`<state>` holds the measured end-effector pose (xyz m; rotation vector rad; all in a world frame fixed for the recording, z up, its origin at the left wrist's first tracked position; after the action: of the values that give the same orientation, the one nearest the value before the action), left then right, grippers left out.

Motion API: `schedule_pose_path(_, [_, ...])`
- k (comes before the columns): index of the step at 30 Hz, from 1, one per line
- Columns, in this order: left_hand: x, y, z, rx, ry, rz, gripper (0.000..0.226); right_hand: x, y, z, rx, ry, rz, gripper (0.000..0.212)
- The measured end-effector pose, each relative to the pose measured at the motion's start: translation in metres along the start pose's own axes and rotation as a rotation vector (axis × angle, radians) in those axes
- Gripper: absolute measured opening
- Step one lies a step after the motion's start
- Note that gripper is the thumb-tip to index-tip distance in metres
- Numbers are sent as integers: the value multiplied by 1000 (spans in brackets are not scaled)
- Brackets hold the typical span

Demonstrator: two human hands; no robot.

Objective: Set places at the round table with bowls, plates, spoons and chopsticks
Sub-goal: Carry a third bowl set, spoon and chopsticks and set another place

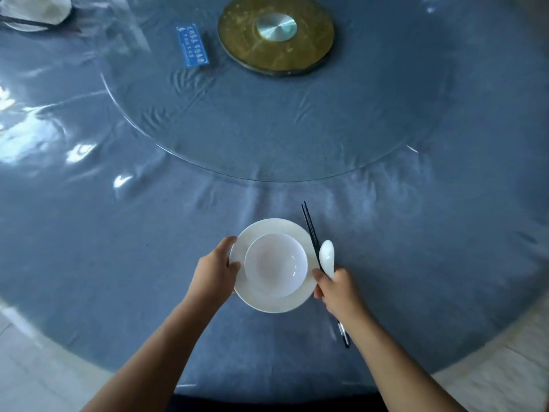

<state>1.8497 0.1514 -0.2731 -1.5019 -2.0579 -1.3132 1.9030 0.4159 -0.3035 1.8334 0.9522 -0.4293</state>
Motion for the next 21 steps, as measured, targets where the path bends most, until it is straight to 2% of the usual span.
schedule_pose_path(8, [7, 0, -6, 13, -277, 115, 46, 0, 2, -1, -38, 58, 20, 39])
schedule_pose_path(11, [9, 8, -14, 71, -274, 100, 44, -2, 7, -6, -20, 65, 28, 43])
schedule_pose_path(13, [14, 19, -24, 163, -228, 107, 34, -2, 12, -14, 22, 30, 47, 38])
schedule_pose_path(16, [34, 52, -30, 241, -119, 216, 6, -2, 24, -28, 75, -131, 68, 29])
schedule_pose_path(19, [54, 84, 1, 91, -50, 305, 13, -12, 38, -37, 56, -288, 42, 29])
schedule_pose_path(21, [56, 99, 41, -158, 47, 251, 12, -23, 49, -39, 17, -401, 8, 28])
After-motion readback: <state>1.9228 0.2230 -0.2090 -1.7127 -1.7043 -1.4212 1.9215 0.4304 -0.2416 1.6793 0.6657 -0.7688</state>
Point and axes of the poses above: each hand's wrist, its own y-axis away from the middle knuckle, its own z-axis out of the palm, x = y × z, the point moved 8 cm from there along -y, towards the middle knuckle, and after that the axes turned 5 degrees about y, right-handed, at the moved point
